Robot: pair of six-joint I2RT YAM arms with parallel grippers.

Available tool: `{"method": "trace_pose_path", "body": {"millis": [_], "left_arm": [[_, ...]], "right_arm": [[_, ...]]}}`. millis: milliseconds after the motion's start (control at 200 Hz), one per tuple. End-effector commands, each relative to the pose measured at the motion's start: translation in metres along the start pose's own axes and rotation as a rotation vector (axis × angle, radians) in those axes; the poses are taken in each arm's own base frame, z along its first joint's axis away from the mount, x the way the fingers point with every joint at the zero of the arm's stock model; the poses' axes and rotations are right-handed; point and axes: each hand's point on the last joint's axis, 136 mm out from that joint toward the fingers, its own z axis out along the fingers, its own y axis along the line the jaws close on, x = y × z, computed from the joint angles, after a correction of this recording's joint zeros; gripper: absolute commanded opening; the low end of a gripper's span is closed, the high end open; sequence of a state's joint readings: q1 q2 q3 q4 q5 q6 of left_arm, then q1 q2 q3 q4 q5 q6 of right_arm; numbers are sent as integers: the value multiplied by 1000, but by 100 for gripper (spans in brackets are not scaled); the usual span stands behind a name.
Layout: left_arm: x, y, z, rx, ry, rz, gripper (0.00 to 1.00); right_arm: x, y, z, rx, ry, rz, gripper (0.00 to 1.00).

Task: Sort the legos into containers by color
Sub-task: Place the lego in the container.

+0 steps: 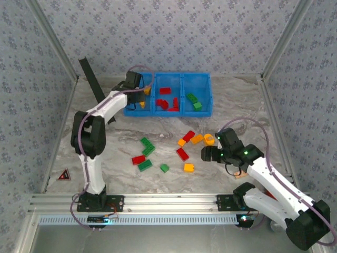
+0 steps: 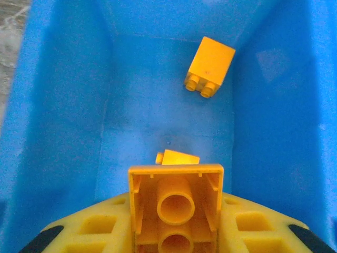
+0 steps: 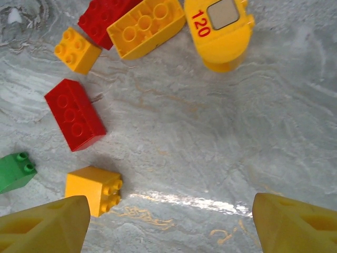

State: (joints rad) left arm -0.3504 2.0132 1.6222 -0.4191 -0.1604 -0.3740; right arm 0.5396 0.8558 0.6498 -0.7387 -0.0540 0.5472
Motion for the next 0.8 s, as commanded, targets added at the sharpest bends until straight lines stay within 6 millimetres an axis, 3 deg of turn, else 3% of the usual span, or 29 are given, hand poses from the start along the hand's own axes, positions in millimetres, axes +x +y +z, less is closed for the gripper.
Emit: {"method": "trace_pose_path", "body": {"millis": [0, 180, 320, 500, 610, 795], "left_arm": [[-4, -10, 12, 33, 27, 19, 18], [7, -11, 36, 30, 77, 15, 21], [16, -8, 49, 14, 107, 3, 30], [14, -7, 46, 14, 103, 4, 47], [10, -5, 43, 13, 98, 3, 51], [-1, -7, 29, 35, 70, 0, 57]], "right_arm": [[4, 16, 0, -61, -10, 48, 81], [13, 31, 5, -72, -10, 10, 77], [15, 52, 6, -106, -12, -102, 76], [18, 76, 11, -79, 40, -382, 78], [14, 96, 16, -104, 31, -470, 78], [8, 145, 25, -216, 0, -579, 78]]}}
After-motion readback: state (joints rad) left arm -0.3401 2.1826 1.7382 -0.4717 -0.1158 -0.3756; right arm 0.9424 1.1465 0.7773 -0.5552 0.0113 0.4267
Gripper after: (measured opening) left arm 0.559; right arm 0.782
